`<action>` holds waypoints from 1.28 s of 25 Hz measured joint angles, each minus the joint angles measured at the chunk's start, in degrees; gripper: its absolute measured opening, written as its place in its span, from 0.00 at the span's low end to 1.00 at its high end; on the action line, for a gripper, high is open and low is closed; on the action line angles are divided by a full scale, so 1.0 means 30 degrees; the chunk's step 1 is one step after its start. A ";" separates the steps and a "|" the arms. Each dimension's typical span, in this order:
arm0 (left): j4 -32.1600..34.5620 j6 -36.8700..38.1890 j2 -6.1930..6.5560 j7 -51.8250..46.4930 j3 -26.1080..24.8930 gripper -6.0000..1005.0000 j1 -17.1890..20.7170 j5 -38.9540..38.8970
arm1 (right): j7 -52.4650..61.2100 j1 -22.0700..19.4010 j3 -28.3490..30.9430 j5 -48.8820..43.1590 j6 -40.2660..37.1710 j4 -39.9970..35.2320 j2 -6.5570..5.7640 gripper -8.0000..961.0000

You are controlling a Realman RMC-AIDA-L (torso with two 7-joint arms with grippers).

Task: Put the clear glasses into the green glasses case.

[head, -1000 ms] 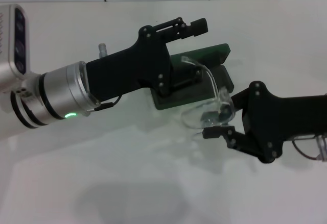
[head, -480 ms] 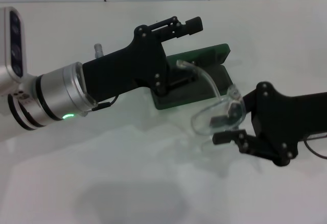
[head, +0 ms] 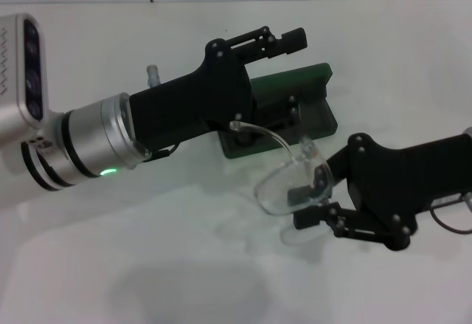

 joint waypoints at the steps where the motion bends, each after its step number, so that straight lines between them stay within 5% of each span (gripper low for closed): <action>1: 0.0020 0.0016 0.0003 0.0035 0.0001 0.59 0.0008 0.0015 | 0.0196 0.0045 0.0017 -0.0062 0.0183 0.0001 0.0000 0.15; 22: 0.0544 0.0327 0.0040 0.0100 0.0029 0.59 0.0044 0.0059 | 0.1689 0.0477 0.0130 -0.0620 0.1353 -0.0062 -0.0258 0.16; 32: 0.0031 -0.0526 0.0029 0.0731 -0.0148 0.59 0.0888 -0.2360 | 0.0621 -0.0876 0.1210 -0.0684 0.3352 -0.1931 -0.0234 0.16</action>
